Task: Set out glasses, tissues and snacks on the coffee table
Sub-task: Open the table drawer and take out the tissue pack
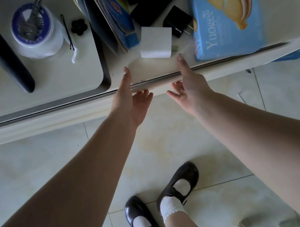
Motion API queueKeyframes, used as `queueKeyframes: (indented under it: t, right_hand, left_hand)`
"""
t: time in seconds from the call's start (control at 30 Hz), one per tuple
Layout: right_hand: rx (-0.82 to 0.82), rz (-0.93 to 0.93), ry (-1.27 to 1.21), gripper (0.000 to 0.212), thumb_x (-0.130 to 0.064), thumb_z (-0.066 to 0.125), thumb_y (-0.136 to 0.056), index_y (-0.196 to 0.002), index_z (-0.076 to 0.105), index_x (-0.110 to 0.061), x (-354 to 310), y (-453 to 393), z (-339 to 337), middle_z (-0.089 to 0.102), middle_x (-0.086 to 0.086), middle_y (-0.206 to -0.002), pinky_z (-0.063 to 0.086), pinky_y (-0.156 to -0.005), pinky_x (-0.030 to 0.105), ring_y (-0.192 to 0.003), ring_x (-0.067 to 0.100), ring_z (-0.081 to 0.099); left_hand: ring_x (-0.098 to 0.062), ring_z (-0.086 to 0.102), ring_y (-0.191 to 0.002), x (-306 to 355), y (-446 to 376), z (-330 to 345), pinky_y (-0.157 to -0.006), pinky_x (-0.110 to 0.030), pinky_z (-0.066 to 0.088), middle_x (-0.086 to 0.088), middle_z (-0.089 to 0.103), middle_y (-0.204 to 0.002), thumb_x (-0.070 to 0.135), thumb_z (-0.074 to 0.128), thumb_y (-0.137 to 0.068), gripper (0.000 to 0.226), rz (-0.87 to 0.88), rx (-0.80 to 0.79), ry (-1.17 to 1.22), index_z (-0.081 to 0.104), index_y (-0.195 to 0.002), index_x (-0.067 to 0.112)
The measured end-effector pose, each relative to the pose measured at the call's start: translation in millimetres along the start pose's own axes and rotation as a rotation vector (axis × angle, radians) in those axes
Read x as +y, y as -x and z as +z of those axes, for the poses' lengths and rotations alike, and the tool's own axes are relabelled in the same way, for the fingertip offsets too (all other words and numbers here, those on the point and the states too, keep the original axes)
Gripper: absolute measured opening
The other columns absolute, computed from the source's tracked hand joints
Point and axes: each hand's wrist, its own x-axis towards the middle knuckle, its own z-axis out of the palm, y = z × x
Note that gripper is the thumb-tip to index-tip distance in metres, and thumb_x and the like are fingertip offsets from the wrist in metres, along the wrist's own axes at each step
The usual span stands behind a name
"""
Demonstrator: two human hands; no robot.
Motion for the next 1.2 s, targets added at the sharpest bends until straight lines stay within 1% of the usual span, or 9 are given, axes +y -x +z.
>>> queueKeyframes:
  t: [0.4,0.53,0.63,0.77,0.83,0.9,0.97,1.07,1.2]
  right_hand:
    - [0.006,-0.037,-0.058,0.041,-0.05,0.062,-0.082,-0.072,0.049,-0.013,4,5,1,0.039,0.003,-0.072,0.053,-0.089,0.035,-0.085,0.017,0.046]
    - [0.019,-0.044,-0.059,0.042,-0.051,0.062,-0.082,-0.072,0.048,-0.012,5,7,3,0.04,0.004,-0.073,0.054,-0.089,0.035,-0.086,0.017,0.047]
    - [0.02,-0.052,-0.078,0.041,-0.053,0.062,-0.081,-0.076,0.049,-0.014,6,9,5,0.043,0.005,-0.077,0.054,-0.089,0.034,-0.086,0.016,0.051]
    - [0.061,-0.067,-0.075,0.04,-0.052,0.063,-0.08,-0.078,0.05,-0.015,5,12,9,0.047,0.004,-0.075,0.054,-0.088,0.033,-0.087,0.015,0.054]
    - [0.122,-0.107,-0.02,0.039,-0.05,0.064,-0.081,-0.075,0.051,-0.013,5,15,7,0.051,0.0,-0.072,0.054,-0.087,0.031,-0.083,0.013,0.057]
    - [0.172,-0.21,0.098,0.031,-0.041,0.064,-0.085,-0.07,0.055,-0.016,9,19,2,0.061,-0.004,-0.072,0.055,-0.081,0.029,-0.084,0.011,0.065]
    - [0.15,-0.296,0.171,0.021,-0.027,0.062,-0.088,-0.069,0.059,-0.018,19,31,-4,0.066,-0.004,-0.073,0.056,-0.078,0.031,-0.08,0.011,0.068]
    - [0.039,-0.297,0.168,0.011,-0.02,0.061,-0.09,-0.079,0.06,-0.018,36,61,-11,0.066,-0.002,-0.078,0.056,-0.079,0.031,-0.078,0.009,0.066]
    - [-0.015,-0.282,0.137,0.009,-0.025,0.061,-0.089,-0.085,0.06,-0.017,49,100,-19,0.067,0.0,-0.086,0.056,-0.081,0.032,-0.088,0.013,0.068]
  left_hand:
    - [-0.022,0.055,-0.089,-7,0,-3,-0.093,-0.036,0.052,-0.01,0.051,-0.101,0.05,0.064,-0.082,0.063,0.061,-0.003,-0.022,0.053,-0.128,0.009]
    - [-0.021,0.054,-0.086,-6,3,-1,-0.095,-0.037,0.051,-0.009,0.051,-0.094,0.05,0.062,-0.083,0.053,0.067,0.006,-0.029,0.056,-0.118,0.01]
    - [-0.023,0.054,-0.088,-4,9,2,-0.097,-0.039,0.049,-0.012,0.051,-0.102,0.049,0.063,-0.083,0.04,0.067,0.028,-0.057,0.055,-0.1,0.013]
    - [-0.022,0.058,-0.097,-1,18,5,-0.098,-0.04,0.049,-0.013,0.052,-0.116,0.043,0.065,-0.084,0.042,0.068,0.063,-0.039,0.05,-0.109,0.014]
    - [-0.018,0.062,-0.104,-5,24,2,-0.092,-0.036,0.052,-0.01,0.057,-0.122,0.033,0.065,-0.087,0.034,0.084,0.099,-0.03,0.053,-0.112,0.013]
    - [-0.011,0.066,-0.093,-12,34,-6,-0.082,-0.03,0.054,-0.005,0.065,-0.111,0.017,0.062,-0.09,0.028,0.105,0.119,-0.026,0.058,-0.116,0.01]
    - [-0.008,0.065,-0.083,-19,47,-16,-0.078,-0.028,0.052,-0.001,0.067,-0.096,0.01,0.06,-0.09,0.028,0.09,0.099,-0.014,0.06,-0.118,0.01]
    - [-0.008,0.064,-0.084,-22,73,-28,-0.075,-0.028,0.051,0.002,0.067,-0.092,0.013,0.06,-0.09,0.019,0.044,0.06,-0.014,0.063,-0.109,0.012]
    - [-0.01,0.064,-0.091,-19,111,-43,-0.076,-0.028,0.05,0.002,0.067,-0.095,0.016,0.061,-0.091,0.017,0.087,0.031,-0.039,0.062,-0.107,0.013]
